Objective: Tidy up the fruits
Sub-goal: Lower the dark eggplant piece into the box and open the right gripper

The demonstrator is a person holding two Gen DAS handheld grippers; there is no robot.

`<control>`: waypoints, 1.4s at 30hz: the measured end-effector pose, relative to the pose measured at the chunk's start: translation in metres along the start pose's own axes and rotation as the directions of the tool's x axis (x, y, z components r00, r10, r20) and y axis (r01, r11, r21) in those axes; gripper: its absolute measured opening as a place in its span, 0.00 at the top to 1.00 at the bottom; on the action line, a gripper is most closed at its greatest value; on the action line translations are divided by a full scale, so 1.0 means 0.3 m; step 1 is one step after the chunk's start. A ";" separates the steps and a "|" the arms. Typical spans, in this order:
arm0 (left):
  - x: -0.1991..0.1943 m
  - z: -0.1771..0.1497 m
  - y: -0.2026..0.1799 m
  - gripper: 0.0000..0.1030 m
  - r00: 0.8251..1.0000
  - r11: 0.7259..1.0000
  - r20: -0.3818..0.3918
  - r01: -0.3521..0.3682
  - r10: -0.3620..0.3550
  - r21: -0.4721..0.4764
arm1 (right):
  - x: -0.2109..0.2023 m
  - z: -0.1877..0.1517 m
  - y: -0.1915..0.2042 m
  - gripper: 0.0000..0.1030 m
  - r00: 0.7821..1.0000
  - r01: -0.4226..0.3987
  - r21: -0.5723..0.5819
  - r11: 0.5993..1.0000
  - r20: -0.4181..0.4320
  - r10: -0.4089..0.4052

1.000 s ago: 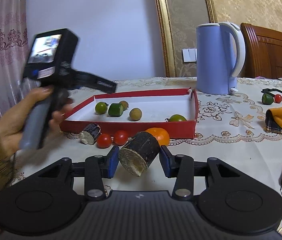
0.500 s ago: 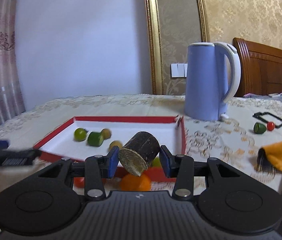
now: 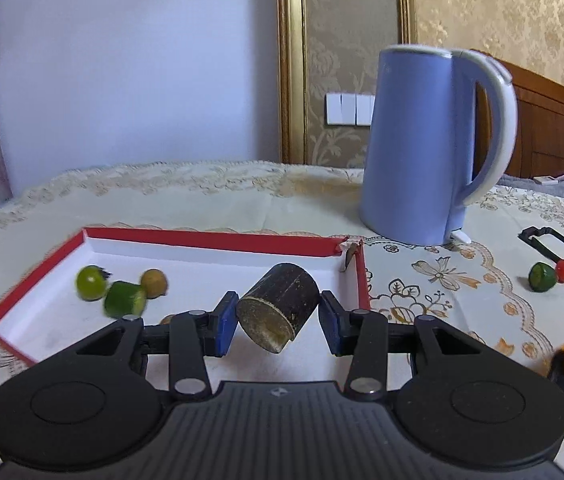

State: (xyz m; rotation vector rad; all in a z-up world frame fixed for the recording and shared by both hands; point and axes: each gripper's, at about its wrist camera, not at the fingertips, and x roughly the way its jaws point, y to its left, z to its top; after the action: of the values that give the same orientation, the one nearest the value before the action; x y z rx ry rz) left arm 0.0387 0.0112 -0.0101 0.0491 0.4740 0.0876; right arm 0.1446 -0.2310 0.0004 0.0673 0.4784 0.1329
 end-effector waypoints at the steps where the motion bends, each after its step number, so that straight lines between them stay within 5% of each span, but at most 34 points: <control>1: 0.000 -0.001 0.000 0.00 1.000 1.000 0.000 -0.003 0.003 -0.002 | 0.018 0.006 0.001 0.59 1.000 0.010 -0.003 1.000 -0.008 -0.010; 17: -0.001 -0.008 0.006 0.00 1.000 1.000 -0.003 0.019 -0.019 -0.007 | 0.153 0.021 -0.009 0.57 0.990 0.104 0.019 0.994 -0.098 -0.102; 42: -0.006 -0.010 -0.005 0.00 1.000 1.000 0.001 0.012 -0.012 0.011 | 0.086 0.009 0.029 0.50 0.988 0.149 -0.006 0.989 -0.038 -0.149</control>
State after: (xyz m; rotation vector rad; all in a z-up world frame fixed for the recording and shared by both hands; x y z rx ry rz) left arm 0.0358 0.0097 -0.0120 0.0570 0.4738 0.0732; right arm 0.1675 -0.2188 -0.0082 0.0257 0.5196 -0.0113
